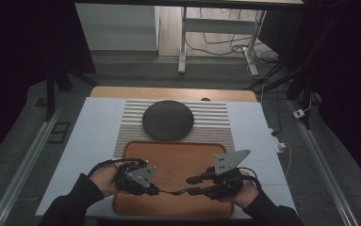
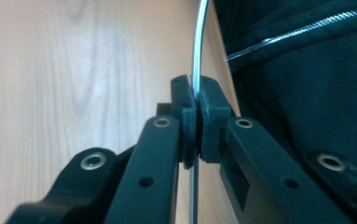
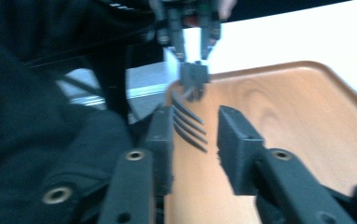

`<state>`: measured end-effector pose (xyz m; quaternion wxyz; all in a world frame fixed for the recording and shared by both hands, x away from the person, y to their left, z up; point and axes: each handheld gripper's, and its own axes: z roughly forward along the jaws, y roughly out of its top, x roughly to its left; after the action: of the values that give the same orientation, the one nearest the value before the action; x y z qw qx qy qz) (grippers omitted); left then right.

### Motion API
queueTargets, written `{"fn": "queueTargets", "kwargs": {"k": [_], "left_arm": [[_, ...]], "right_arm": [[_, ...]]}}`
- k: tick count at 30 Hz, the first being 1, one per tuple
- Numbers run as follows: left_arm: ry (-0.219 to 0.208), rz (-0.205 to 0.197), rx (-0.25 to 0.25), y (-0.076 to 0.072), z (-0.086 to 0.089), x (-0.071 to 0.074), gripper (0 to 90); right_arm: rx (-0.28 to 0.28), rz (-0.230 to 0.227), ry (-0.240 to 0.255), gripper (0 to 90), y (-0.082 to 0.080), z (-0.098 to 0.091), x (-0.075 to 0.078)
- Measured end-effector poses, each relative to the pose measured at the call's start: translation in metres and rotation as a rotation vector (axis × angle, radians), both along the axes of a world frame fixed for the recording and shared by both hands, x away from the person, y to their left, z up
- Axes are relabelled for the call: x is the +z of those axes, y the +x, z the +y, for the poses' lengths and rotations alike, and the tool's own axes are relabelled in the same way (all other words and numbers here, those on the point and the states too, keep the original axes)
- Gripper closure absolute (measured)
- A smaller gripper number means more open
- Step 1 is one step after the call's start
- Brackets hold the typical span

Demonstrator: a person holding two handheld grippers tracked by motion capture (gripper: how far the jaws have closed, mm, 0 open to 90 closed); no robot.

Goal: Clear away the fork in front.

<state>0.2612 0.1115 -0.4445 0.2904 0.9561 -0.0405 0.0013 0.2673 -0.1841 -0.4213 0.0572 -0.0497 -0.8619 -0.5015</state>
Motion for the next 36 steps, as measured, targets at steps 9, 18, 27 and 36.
{"fn": "queueTargets", "kwargs": {"k": [9, 18, 27, 36], "left_arm": [[0.017, 0.073, 0.203, 0.001, 0.011, -0.006, 85.9], [0.040, 0.121, 0.381, 0.004, 0.023, -0.017, 85.9], [0.018, 0.177, 0.553, 0.002, 0.032, -0.026, 85.9], [0.007, 0.215, 0.731, 0.003, 0.042, -0.034, 85.8]], "right_arm": [[-0.239, -0.081, -0.074, 43.1, -0.004, -0.012, -0.003], [-0.424, -0.060, -0.093, 27.8, -0.010, -0.034, -0.010], [-0.596, -0.044, -0.111, 15.0, -0.015, -0.063, -0.016], [-0.705, -0.019, -0.163, 5.4, -0.022, -0.083, -0.022]]}}
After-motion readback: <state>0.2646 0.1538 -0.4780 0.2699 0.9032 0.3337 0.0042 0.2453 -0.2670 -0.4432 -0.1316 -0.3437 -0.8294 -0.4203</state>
